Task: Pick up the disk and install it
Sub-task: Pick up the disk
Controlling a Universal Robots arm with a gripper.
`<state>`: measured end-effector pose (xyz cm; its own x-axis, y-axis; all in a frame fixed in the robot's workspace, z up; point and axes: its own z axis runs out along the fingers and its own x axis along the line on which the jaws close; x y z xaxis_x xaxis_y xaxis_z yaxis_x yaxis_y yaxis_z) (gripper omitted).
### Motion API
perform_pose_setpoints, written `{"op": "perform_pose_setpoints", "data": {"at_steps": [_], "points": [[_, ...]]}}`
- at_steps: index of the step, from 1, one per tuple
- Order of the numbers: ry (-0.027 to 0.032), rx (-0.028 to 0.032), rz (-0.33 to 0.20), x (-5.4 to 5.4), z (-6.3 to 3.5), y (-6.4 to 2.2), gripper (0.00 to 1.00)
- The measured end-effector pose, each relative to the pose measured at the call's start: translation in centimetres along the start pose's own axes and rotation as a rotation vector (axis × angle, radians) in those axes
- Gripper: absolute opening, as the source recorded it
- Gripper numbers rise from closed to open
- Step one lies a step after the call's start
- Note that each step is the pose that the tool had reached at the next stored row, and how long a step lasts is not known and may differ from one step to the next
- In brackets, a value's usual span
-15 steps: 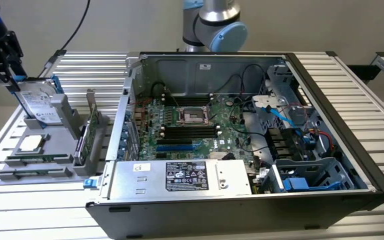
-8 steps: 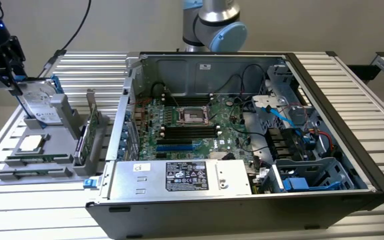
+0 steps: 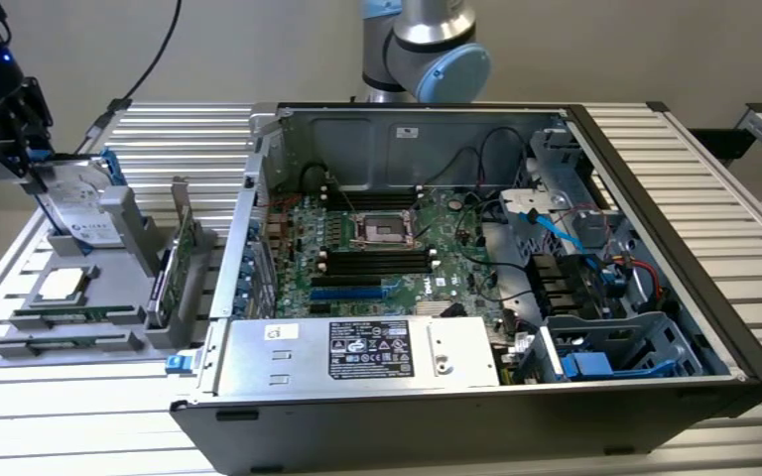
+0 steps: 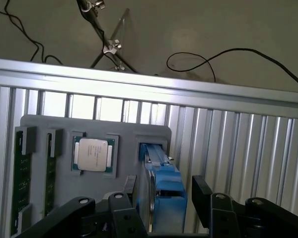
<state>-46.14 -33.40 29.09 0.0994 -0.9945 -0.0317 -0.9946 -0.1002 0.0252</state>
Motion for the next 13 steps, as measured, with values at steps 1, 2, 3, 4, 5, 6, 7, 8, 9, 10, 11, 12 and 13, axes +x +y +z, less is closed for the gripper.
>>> {"op": "perform_pose_setpoints", "data": {"at_steps": [1, 2, 3, 4, 5, 6, 7, 8, 9, 10, 11, 12, 13], "points": [[0.0, 0.0, 0.0, 0.0, 0.07, 0.0, 0.56], [0.0001, -0.0001, 0.0, -0.02, 0.12, 0.0, 0.56], [0.0001, -0.0003, 0.0, -0.02, 0.15, 0.0, 0.56], [0.0, -0.0001, 0.0, -0.03, 0.21, 0.0, 0.56], [0.0, 0.0001, 0.0, -0.05, 0.27, 0.0, 0.56], [0.0, 0.0001, 0.0, -0.06, 0.35, 0.0, 0.56], [0.0, 0.0, 0.0, -0.06, 0.4, 0.0, 0.56], [0.0001, -0.0001, 0.0, -0.07, 0.43, 0.0, 0.56], [0.0001, -0.0003, 0.0, -0.07, 0.44, 0.01, 0.56], [0.0001, -0.0004, 0.0, -0.07, 0.44, 0.01, 0.56], [0.0001, -0.0002, 0.0, -0.08, 0.46, 0.01, 0.56], [0.0, 0.0, 0.0, -0.07, 0.49, 0.01, 0.56], [0.0, 0.0004, 0.0, -0.08, 0.56, 0.0, 0.56]]}}
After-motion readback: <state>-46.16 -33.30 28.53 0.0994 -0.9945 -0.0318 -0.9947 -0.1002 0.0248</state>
